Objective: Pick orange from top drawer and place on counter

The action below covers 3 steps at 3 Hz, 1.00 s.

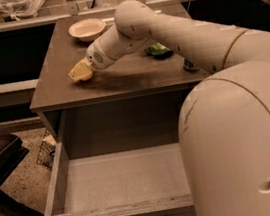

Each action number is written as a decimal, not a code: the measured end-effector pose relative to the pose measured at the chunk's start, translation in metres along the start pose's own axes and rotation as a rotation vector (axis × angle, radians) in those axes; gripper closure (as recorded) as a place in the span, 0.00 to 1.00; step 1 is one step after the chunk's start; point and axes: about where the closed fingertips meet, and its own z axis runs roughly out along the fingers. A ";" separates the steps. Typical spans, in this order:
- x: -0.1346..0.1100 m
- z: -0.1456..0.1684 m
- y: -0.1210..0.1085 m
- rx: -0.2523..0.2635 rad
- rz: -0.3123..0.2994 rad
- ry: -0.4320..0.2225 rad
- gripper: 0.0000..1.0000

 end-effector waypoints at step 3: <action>0.000 0.002 0.001 -0.004 0.000 0.002 0.07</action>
Offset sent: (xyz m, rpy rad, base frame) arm 0.0000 0.0001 0.0001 0.0000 0.0001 0.0001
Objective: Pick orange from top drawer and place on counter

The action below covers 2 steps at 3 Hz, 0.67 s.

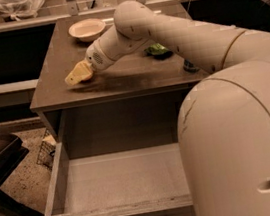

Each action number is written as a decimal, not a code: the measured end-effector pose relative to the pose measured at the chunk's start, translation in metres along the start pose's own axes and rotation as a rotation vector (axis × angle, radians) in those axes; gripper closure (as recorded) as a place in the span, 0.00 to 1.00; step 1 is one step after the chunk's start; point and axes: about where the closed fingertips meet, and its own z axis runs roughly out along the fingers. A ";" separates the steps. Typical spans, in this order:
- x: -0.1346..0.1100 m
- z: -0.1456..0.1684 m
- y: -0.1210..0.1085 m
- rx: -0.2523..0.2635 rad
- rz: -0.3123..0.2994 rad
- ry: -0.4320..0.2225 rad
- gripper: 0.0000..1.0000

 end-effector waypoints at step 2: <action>0.000 0.000 0.001 -0.001 0.000 0.001 0.00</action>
Offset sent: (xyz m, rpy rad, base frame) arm -0.0003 0.0005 0.0002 -0.0001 0.0005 0.0007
